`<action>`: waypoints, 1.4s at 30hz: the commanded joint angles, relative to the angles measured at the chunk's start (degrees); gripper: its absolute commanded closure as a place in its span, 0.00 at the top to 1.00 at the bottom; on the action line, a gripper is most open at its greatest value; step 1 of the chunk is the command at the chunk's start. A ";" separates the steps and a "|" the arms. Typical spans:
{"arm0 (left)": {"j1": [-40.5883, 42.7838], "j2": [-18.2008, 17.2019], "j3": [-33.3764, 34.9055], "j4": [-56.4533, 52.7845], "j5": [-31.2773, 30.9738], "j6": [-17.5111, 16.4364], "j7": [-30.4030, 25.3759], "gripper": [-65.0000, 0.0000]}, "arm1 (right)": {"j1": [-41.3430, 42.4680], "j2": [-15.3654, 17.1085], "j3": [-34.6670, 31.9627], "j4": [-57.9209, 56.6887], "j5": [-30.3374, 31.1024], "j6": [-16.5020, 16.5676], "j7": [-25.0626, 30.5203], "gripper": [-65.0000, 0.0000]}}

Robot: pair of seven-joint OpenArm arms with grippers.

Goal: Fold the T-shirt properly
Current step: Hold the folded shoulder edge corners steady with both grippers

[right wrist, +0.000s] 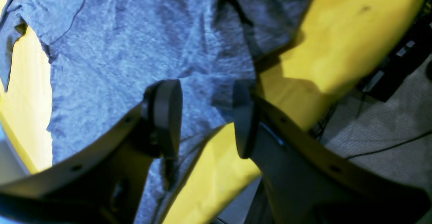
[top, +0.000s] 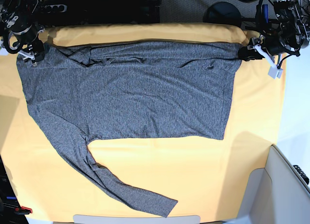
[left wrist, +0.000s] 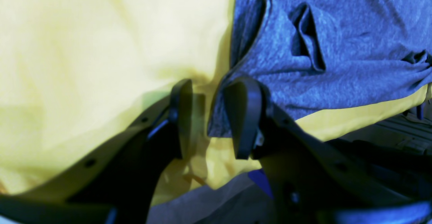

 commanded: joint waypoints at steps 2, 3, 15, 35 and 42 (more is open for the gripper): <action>0.09 -0.51 -0.02 0.24 1.72 0.23 1.29 0.33 | -0.20 0.76 0.81 1.27 0.66 0.34 0.62 0.39; 0.09 -0.51 -0.02 0.24 1.72 0.23 1.29 0.33 | -0.20 0.76 0.90 1.27 0.66 0.34 0.62 0.39; 0.09 -0.51 -0.02 0.24 1.72 0.23 1.29 0.33 | -1.08 0.85 0.37 1.09 0.22 0.07 0.62 0.39; 0.09 -0.51 -0.02 0.15 1.72 0.23 1.29 0.33 | -1.00 0.32 0.29 0.83 -7.78 0.07 0.62 0.39; 0.09 -0.51 -0.02 0.15 1.72 0.23 1.29 0.33 | -0.03 -0.73 0.29 -0.40 -7.96 0.07 0.62 0.39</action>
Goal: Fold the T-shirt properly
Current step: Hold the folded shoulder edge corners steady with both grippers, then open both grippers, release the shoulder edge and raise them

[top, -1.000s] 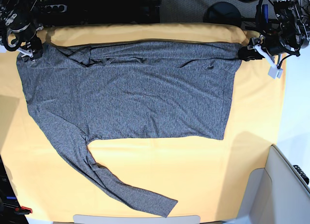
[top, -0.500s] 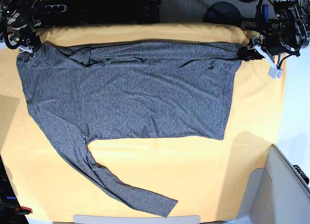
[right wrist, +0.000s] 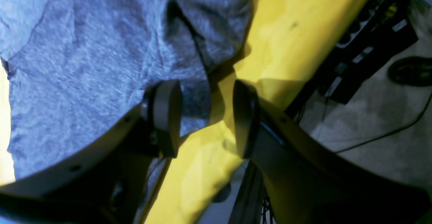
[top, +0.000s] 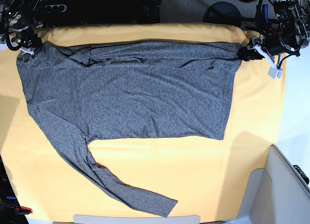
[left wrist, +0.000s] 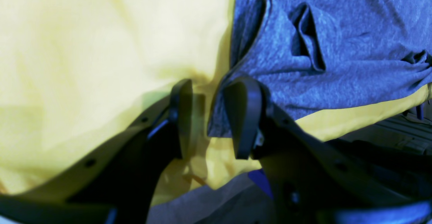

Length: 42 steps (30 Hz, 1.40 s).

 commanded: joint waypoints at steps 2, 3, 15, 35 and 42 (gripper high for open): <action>0.09 -0.51 -0.02 0.17 1.72 0.23 1.27 0.33 | 0.89 0.62 -0.24 -0.83 -0.05 0.44 0.62 0.39; 0.09 -0.51 -0.02 0.17 1.72 0.23 1.27 0.33 | 0.98 0.71 -1.12 -1.79 -0.05 0.44 0.71 0.39; 0.09 0.19 -0.02 0.17 1.72 0.23 1.18 0.33 | 2.39 0.80 -4.90 -3.64 -0.05 0.44 0.88 0.13; -0.18 0.28 -0.02 0.17 1.72 0.23 1.18 0.33 | 12.76 0.71 -4.90 -3.99 -0.05 0.44 0.71 0.00; -0.18 0.28 -0.02 0.17 1.72 0.23 1.18 0.33 | 18.65 0.62 -4.99 -11.55 -0.05 0.44 0.88 0.00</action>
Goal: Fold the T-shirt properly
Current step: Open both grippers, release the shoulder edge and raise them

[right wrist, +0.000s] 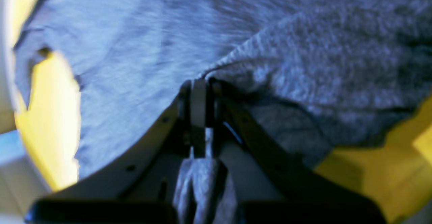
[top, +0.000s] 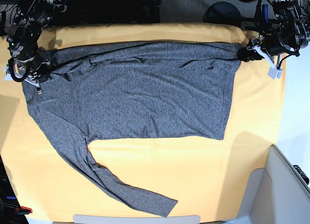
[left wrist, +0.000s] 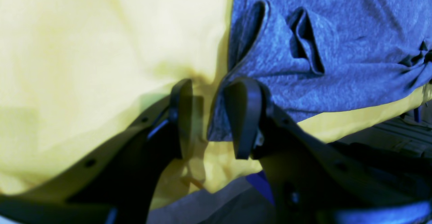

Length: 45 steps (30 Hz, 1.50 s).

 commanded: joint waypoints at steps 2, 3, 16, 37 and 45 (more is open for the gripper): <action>0.11 -0.40 0.02 0.22 1.70 0.25 1.42 0.33 | 2.14 0.77 0.10 -2.32 0.54 0.58 0.69 0.00; 0.11 -0.40 0.02 0.22 1.70 0.25 1.42 0.33 | 2.93 0.77 0.19 -4.00 0.54 0.58 0.69 0.00; 0.02 -0.40 0.02 0.22 1.70 0.25 1.42 0.33 | 5.48 0.77 0.54 -7.69 0.81 0.58 0.78 0.00; -0.16 -0.40 -0.41 0.31 1.53 0.25 -1.74 0.33 | 2.66 -0.46 5.82 -2.06 0.81 0.58 1.92 0.00; -0.24 -0.58 -0.41 0.31 1.53 0.25 -1.74 0.33 | 3.10 -0.46 5.82 -2.06 0.89 0.58 1.92 0.41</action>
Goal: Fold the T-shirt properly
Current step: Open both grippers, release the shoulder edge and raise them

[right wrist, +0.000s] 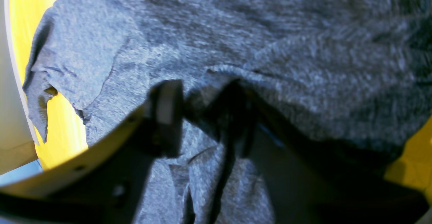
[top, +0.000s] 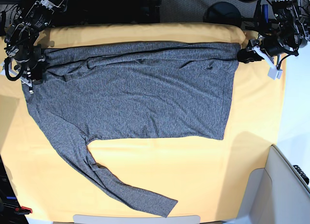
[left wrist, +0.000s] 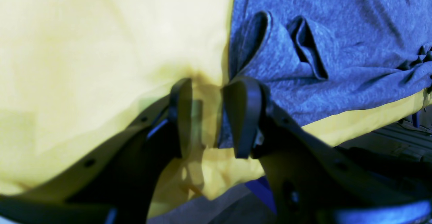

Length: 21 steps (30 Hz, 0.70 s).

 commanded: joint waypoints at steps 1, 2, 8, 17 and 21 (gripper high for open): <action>-0.20 -0.84 -0.13 0.31 1.24 0.23 0.33 0.33 | 0.87 0.79 0.09 0.80 0.33 0.27 0.35 0.45; -0.20 -0.84 -0.13 0.31 1.24 0.23 0.33 0.33 | 0.87 0.79 0.09 0.80 0.41 0.27 0.35 0.49; -1.52 -1.02 -0.13 0.48 1.24 0.14 0.33 0.33 | 2.11 1.14 0.09 0.98 0.50 0.36 0.17 0.52; -3.01 -2.77 -0.13 0.66 1.15 0.14 0.33 0.33 | 6.15 1.14 0.27 0.89 7.71 0.44 -0.53 0.52; -3.10 -3.92 -0.13 4.09 1.15 0.14 0.25 0.33 | 6.76 1.05 0.53 0.89 9.12 0.44 -0.53 0.52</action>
